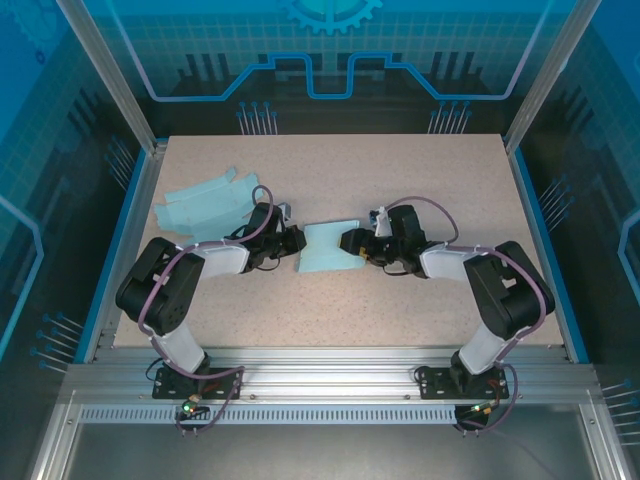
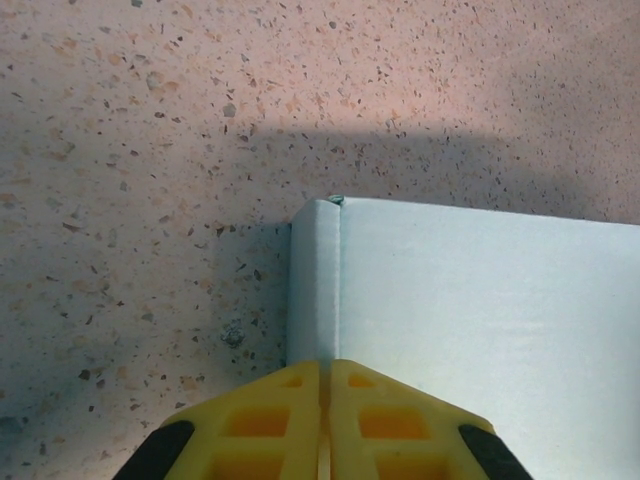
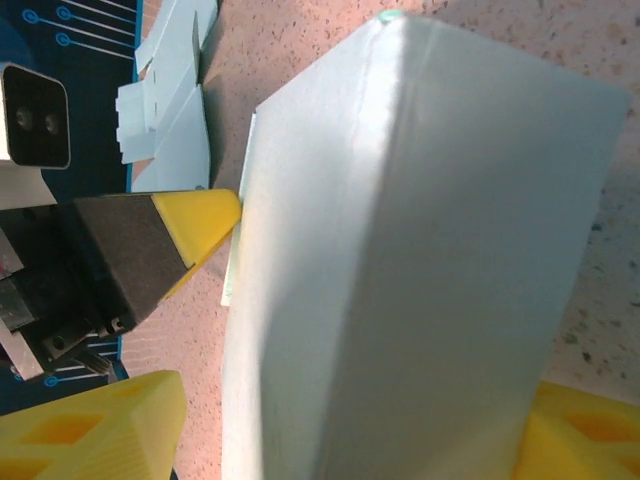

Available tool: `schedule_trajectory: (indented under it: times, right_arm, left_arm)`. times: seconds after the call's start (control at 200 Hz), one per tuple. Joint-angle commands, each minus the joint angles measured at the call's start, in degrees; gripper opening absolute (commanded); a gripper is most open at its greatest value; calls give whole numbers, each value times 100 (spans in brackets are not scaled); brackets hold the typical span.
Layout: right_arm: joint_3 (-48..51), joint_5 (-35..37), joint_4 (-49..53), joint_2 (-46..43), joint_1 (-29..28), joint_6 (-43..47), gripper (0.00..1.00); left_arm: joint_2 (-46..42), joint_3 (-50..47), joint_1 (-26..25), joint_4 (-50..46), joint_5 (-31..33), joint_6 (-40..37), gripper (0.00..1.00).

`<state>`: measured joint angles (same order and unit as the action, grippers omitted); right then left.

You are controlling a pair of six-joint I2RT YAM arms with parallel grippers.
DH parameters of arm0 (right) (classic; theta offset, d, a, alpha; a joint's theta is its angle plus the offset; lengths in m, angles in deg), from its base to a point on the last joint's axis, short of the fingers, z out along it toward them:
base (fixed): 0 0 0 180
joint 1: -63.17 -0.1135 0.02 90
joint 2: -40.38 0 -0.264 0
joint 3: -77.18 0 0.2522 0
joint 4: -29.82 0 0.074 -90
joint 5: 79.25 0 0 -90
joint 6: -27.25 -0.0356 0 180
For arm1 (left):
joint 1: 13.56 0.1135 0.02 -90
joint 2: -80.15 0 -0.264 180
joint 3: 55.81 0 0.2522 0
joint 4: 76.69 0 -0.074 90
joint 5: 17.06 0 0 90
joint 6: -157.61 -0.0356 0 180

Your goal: Fold the paper box

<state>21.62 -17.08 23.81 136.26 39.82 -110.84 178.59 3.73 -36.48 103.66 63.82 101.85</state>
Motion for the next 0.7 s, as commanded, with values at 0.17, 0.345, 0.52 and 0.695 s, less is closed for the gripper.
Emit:
schedule_trajectory:
  times: [0.17,0.345,0.52,0.695]
  right_arm:
    - [-42,-258,-288,116,-65,-199,58]
    - [92,-203,-210,-43,-16,-370,49]
    - [159,-152,238,-383,65,-509,45]
    - [227,-232,869,-962,247,-706,44]
  left_arm:
    - [112,-223,27,-183,-269,14,15]
    - [-216,-159,24,-268,-241,-149,21]
    - [-913,-189,24,-248,-100,-483,37]
    - [-1932,-825,-23,734,-124,-1424,54]
